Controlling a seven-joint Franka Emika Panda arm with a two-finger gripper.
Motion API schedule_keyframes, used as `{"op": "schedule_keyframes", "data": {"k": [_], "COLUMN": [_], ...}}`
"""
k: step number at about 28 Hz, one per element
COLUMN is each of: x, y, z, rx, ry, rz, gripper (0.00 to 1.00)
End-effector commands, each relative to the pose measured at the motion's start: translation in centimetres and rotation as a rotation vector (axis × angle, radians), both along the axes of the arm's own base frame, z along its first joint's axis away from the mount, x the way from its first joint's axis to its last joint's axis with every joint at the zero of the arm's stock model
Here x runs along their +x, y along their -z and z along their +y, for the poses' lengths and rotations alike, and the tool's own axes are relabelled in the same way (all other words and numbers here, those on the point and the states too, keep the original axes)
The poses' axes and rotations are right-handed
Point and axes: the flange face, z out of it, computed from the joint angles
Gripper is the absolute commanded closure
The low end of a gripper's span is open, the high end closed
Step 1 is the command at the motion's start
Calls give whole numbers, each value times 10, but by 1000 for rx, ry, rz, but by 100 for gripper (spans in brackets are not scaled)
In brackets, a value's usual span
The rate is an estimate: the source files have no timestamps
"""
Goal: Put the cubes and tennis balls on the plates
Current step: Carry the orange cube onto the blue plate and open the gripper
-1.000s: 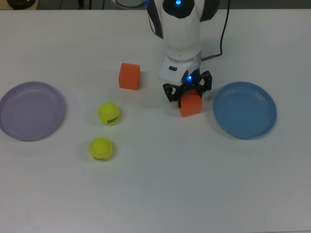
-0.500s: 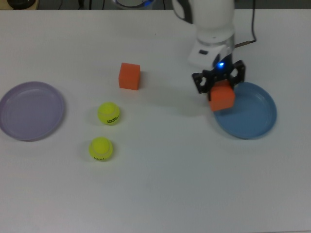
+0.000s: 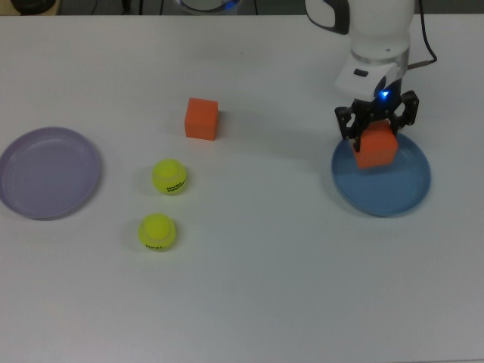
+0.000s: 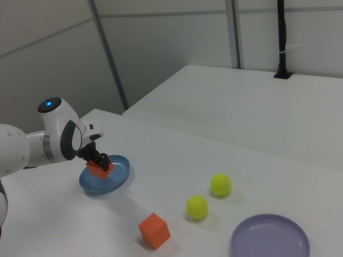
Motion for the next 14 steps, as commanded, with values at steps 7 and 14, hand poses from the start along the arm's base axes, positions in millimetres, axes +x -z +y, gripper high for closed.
{"op": "schedule_keyframes", "data": {"k": [7,14], "x": [11,6], "y": [14,14], "z": [13,17], "rx": [12,31], "ry": [73,135], "rz": [7,30], "gripper": [86,0]}}
